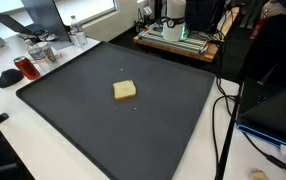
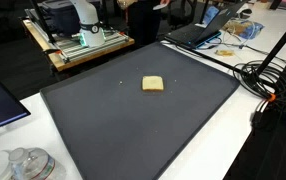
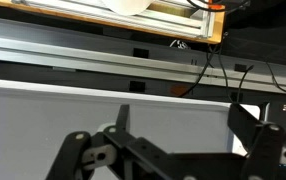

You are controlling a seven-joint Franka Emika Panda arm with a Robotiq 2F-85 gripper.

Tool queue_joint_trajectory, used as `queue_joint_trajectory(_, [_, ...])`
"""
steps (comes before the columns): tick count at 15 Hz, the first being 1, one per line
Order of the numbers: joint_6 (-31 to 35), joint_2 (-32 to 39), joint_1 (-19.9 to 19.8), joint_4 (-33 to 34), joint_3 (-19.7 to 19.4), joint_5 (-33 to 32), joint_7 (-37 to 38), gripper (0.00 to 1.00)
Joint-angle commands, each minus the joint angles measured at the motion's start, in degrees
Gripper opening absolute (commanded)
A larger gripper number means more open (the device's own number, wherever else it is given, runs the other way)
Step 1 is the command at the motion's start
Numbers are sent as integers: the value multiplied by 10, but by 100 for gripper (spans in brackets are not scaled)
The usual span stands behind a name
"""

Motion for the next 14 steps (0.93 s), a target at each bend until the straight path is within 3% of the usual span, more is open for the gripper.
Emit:
queue_joint_trajectory(1, [-1,1,-8,1,7,3,-4,100])
queue_joint_trajectory(8, [0,-5,-4,2,10,9,-3,100])
queue_joint_trajectory(14, [-4,-23,39,28,55,63,-4,100])
